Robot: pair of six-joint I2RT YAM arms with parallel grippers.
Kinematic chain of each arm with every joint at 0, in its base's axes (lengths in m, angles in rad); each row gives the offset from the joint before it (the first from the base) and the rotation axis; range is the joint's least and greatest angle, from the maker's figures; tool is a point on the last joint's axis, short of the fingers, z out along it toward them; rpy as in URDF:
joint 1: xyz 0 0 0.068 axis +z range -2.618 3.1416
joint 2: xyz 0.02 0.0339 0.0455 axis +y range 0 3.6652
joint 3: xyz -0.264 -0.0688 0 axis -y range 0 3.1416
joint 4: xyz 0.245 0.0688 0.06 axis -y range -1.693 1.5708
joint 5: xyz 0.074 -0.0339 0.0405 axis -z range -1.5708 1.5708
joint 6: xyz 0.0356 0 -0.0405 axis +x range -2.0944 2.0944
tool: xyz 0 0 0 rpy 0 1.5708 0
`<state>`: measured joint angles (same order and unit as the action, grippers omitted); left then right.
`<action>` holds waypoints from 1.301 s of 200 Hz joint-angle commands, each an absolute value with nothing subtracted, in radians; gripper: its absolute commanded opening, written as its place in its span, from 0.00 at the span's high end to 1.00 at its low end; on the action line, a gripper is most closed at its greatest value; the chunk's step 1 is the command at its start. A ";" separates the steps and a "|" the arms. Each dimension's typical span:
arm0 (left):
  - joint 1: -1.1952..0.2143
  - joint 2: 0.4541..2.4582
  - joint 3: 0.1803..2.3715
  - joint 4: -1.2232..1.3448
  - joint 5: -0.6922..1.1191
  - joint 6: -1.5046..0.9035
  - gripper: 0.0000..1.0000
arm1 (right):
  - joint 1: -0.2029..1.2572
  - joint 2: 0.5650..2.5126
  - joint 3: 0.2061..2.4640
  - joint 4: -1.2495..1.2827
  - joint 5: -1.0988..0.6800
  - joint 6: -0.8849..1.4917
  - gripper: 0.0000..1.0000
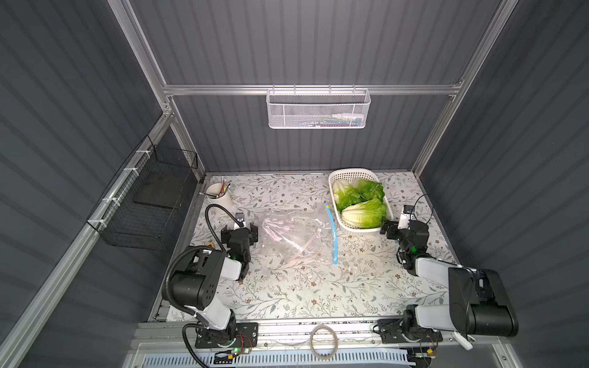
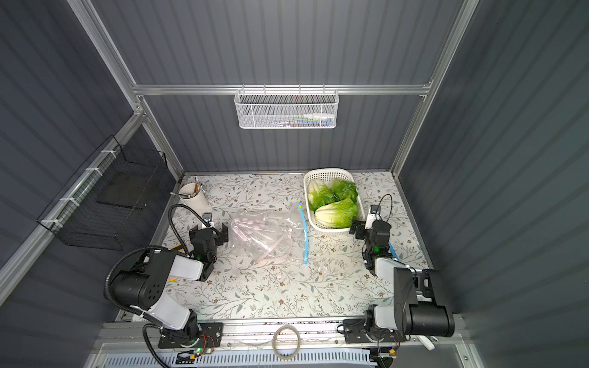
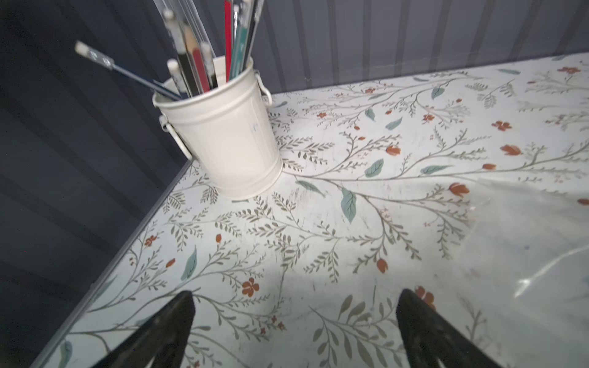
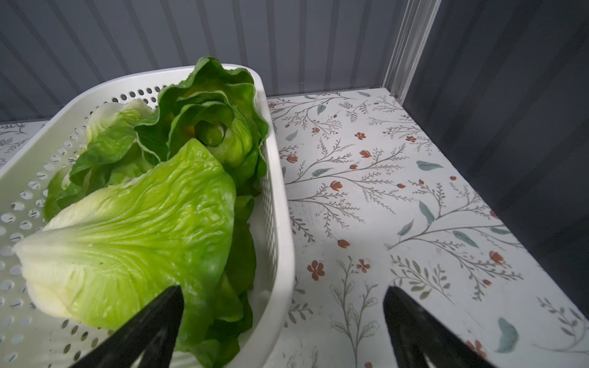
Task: Open the zip-top bag and take out the chinese cabbages
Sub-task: Reset both arms
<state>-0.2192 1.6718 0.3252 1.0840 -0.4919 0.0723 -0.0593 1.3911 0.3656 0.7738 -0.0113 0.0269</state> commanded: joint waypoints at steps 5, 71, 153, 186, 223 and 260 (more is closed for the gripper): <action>-0.207 1.755 0.283 1.356 -0.466 0.089 0.00 | -0.066 1.450 0.335 0.949 -0.062 0.038 0.01; -0.182 1.725 0.362 1.155 -0.422 0.064 0.00 | -0.085 1.461 0.325 0.979 -0.060 0.065 0.01; -0.084 1.715 0.465 0.920 -0.281 -0.008 0.00 | -0.110 1.463 0.307 1.019 -0.280 0.017 0.01; -0.083 1.716 0.465 0.920 -0.285 -0.009 0.00 | -0.112 1.464 0.326 0.981 -0.170 0.060 0.01; -0.083 1.714 0.462 0.927 -0.285 -0.009 0.00 | -0.110 1.462 0.323 0.986 -0.125 0.073 0.01; -0.083 1.714 0.462 0.928 -0.286 -0.008 0.00 | -0.110 1.461 0.322 0.986 -0.125 0.074 0.01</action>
<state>-0.0853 1.7325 0.4557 0.9192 -0.2935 0.0036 -0.1089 1.4540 0.3180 0.9791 -0.1421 0.0639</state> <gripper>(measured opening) 0.998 0.991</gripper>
